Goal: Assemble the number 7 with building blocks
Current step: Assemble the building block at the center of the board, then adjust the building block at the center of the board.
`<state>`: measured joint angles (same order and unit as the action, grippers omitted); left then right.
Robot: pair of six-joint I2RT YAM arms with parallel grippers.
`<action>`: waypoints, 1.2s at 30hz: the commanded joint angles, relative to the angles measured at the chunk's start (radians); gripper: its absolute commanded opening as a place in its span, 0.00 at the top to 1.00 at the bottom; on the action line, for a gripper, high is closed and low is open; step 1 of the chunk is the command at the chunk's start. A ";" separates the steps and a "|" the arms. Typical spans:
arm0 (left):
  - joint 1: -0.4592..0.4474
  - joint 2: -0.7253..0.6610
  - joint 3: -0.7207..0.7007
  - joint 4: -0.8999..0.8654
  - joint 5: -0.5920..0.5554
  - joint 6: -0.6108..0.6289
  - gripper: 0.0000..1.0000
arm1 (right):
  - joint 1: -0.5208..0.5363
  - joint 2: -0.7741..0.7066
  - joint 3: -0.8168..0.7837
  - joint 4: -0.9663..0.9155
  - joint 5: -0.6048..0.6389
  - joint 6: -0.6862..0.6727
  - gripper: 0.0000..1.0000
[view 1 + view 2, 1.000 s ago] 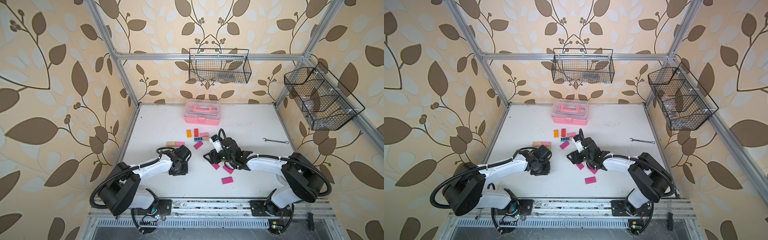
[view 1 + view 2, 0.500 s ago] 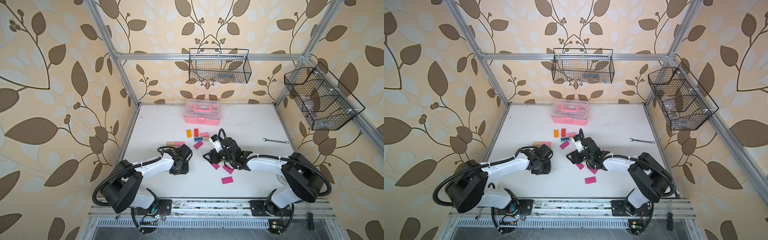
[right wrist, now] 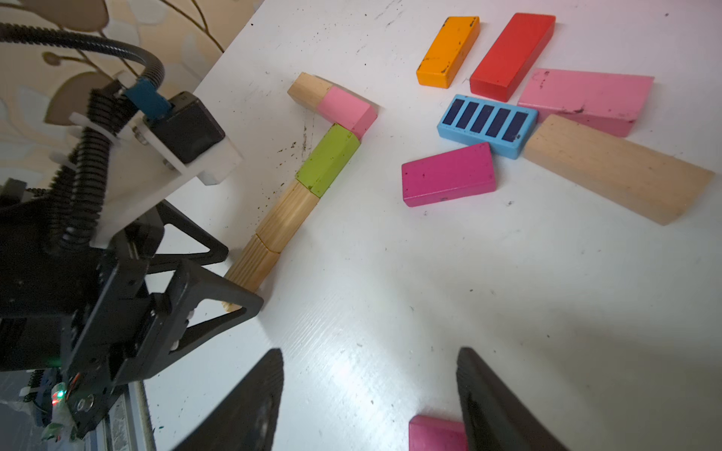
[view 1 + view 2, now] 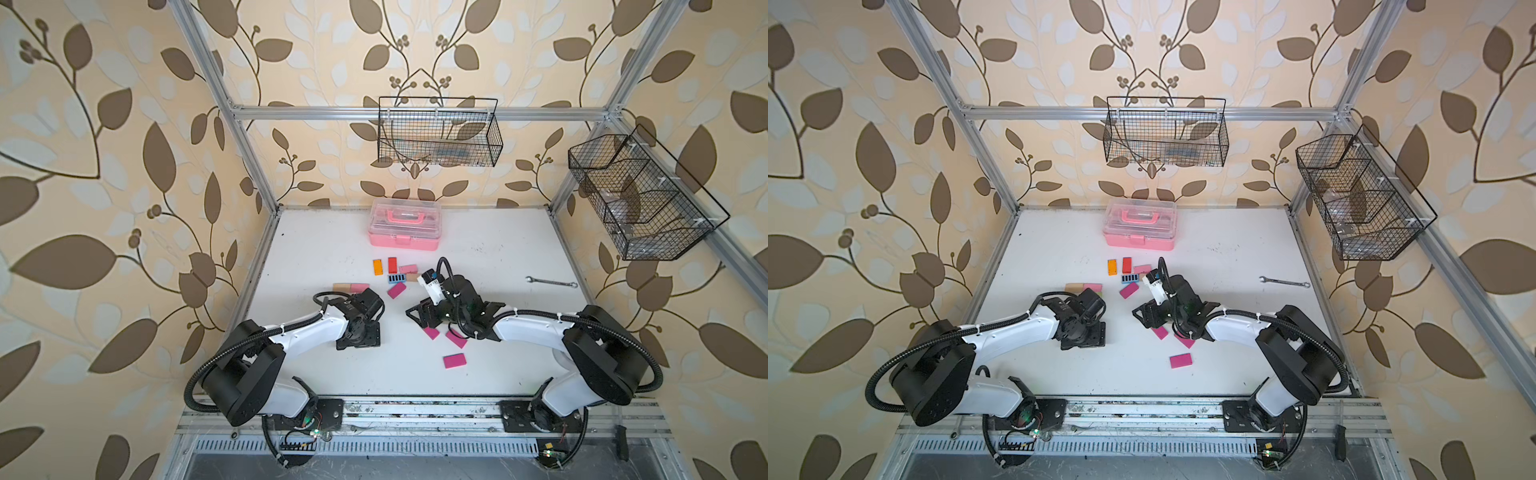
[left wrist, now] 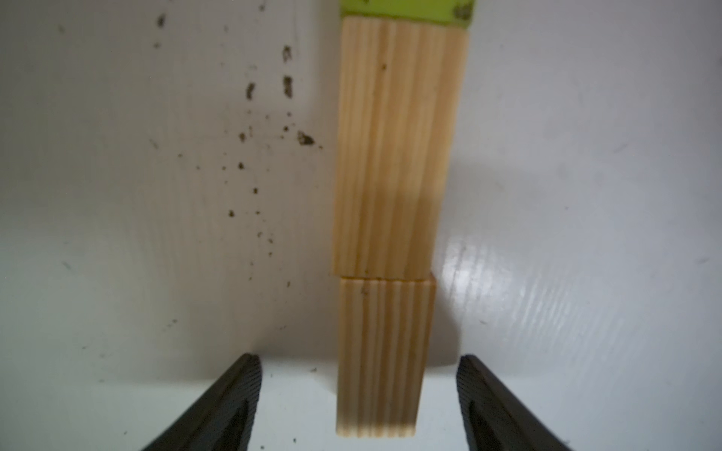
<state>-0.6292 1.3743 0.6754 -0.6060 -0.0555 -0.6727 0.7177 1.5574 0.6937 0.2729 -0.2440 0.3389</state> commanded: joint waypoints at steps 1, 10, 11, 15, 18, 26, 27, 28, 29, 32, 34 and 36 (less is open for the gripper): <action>-0.004 -0.075 0.009 -0.084 -0.041 -0.022 0.12 | 0.007 -0.014 -0.005 -0.009 -0.002 -0.017 0.28; -0.004 -0.291 0.167 -0.299 -0.158 0.018 0.01 | 0.051 0.009 0.027 -0.059 0.050 -0.032 0.29; -0.004 -0.310 0.179 -0.311 -0.163 0.022 0.01 | 0.066 0.018 0.036 -0.066 0.057 -0.035 0.29; -0.003 -0.379 0.256 -0.404 -0.227 0.043 0.01 | 0.147 0.076 0.082 -0.068 0.089 -0.017 0.33; -0.001 -0.433 0.304 -0.450 -0.249 0.083 0.01 | 0.202 0.144 0.129 -0.053 0.094 0.001 0.49; -0.001 -0.613 0.263 -0.418 -0.316 0.105 0.01 | 0.284 0.268 0.212 -0.028 0.116 0.044 0.70; -0.001 -0.625 0.262 -0.417 -0.320 0.107 0.01 | 0.290 0.276 0.218 -0.026 0.116 0.046 0.71; -0.001 -0.637 0.259 -0.414 -0.326 0.105 0.01 | 0.296 0.288 0.224 -0.024 0.117 0.050 0.74; -0.001 -0.645 0.255 -0.408 -0.329 0.109 0.01 | 0.301 0.295 0.229 -0.022 0.120 0.052 0.77; -0.001 -0.656 0.238 -0.379 -0.320 0.123 0.01 | 0.315 0.325 0.251 -0.022 0.113 0.058 0.86; -0.001 -0.652 0.230 -0.362 -0.309 0.134 0.01 | 0.321 0.343 0.265 -0.026 0.112 0.063 0.89; -0.001 -0.645 0.225 -0.348 -0.297 0.142 0.01 | 0.328 0.357 0.273 -0.024 0.111 0.066 0.89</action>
<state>-0.6289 0.7227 0.9089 -0.9905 -0.3431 -0.5598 1.0340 1.8881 0.9375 0.2359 -0.1379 0.3965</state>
